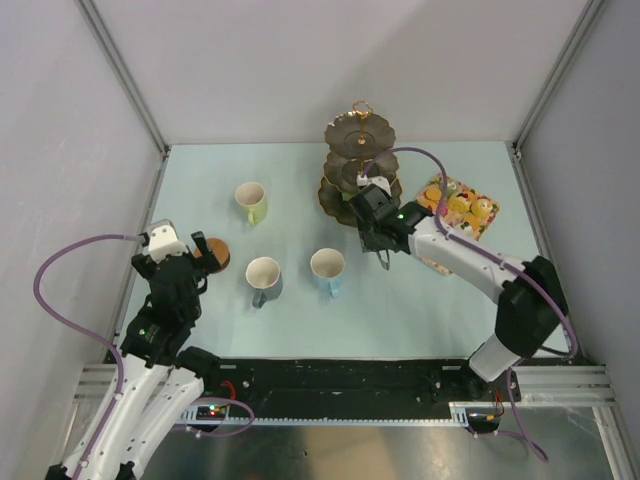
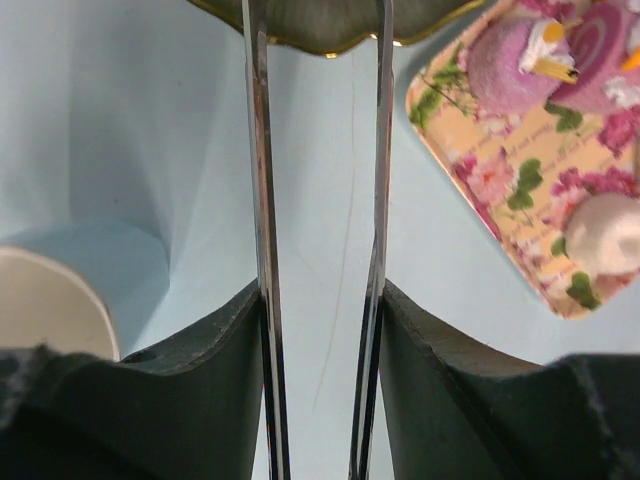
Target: Serve the afternoon tea
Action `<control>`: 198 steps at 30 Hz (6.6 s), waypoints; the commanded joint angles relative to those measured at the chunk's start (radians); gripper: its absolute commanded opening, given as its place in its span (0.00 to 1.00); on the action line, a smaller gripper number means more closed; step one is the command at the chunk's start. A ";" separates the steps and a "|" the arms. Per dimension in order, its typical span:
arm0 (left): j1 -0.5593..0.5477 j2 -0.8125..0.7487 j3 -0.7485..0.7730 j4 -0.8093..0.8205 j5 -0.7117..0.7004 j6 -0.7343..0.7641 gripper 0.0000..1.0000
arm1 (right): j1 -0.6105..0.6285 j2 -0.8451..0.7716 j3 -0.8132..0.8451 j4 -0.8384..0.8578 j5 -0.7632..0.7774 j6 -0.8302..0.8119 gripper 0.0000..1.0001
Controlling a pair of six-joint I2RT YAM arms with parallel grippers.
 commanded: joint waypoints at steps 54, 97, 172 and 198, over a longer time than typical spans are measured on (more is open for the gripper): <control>-0.018 0.000 -0.011 0.044 0.003 0.024 1.00 | -0.507 -0.152 -0.212 0.043 -0.209 -0.151 0.53; -0.019 0.005 -0.012 0.049 0.006 0.027 1.00 | -0.300 -0.095 -0.012 0.116 -0.228 -0.076 0.36; -0.035 -0.011 -0.014 0.048 0.023 0.029 1.00 | -0.263 0.035 -0.003 0.221 -0.205 -0.135 0.58; -0.037 -0.004 -0.017 0.050 0.021 0.030 1.00 | -0.552 -0.350 -0.127 -0.141 -0.116 -0.063 0.58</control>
